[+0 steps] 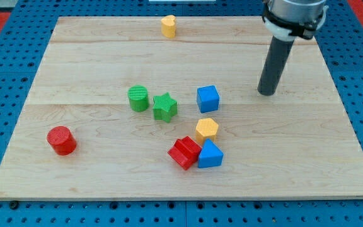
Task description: Push the blue cube into the yellow heart
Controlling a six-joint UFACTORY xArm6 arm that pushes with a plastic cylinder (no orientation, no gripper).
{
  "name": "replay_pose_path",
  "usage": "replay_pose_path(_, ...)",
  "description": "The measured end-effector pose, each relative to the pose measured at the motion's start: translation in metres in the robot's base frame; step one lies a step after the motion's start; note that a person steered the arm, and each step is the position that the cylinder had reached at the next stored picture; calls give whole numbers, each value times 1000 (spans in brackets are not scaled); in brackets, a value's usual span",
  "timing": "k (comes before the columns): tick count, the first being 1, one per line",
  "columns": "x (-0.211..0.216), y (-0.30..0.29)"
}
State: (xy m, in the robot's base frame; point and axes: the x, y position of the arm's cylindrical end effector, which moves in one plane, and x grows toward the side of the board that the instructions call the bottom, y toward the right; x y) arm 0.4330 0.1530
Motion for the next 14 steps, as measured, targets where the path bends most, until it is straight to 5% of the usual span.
replay_pose_path(2, 42, -70)
replay_pose_path(4, -7, -175)
replay_pose_path(5, -49, -142)
replay_pose_path(8, -64, -46)
replay_pose_path(12, -192, -106)
replay_pose_path(14, -226, -87)
